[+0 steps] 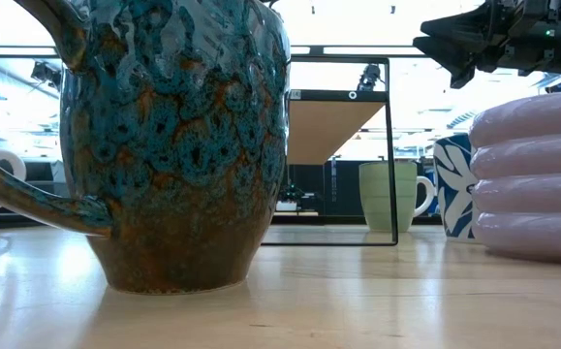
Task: Place coffee mugs
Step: Put the light blue mug on the shelf, then put the green mug on the shelf
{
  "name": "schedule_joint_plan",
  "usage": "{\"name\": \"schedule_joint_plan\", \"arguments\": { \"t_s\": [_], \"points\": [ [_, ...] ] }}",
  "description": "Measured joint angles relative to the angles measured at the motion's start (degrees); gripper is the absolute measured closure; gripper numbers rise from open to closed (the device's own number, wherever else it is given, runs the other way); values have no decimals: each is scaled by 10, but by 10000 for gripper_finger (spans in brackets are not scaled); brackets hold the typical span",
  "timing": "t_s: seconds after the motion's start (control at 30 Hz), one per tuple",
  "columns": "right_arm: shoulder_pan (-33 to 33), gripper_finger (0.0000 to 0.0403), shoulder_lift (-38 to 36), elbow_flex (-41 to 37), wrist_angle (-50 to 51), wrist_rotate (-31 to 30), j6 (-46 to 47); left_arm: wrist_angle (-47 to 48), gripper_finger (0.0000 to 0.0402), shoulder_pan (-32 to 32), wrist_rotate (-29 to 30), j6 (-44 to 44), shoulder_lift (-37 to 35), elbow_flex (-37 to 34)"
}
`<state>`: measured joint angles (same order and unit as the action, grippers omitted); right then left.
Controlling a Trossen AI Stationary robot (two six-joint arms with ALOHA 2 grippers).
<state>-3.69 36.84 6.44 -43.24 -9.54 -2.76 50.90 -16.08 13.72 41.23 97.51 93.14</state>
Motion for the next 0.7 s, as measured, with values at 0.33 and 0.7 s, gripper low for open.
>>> {"name": "schedule_joint_plan", "arguments": {
  "t_s": [0.33, 0.7],
  "points": [
    [0, 238, 0, 0, 0, -9, -3, -1, 223, 9, 22, -19, -21, 15],
    [0, 238, 0, 0, 5, -12, -4, 19, 219, 52, -36, -97, -81, 56]
  ]
}}
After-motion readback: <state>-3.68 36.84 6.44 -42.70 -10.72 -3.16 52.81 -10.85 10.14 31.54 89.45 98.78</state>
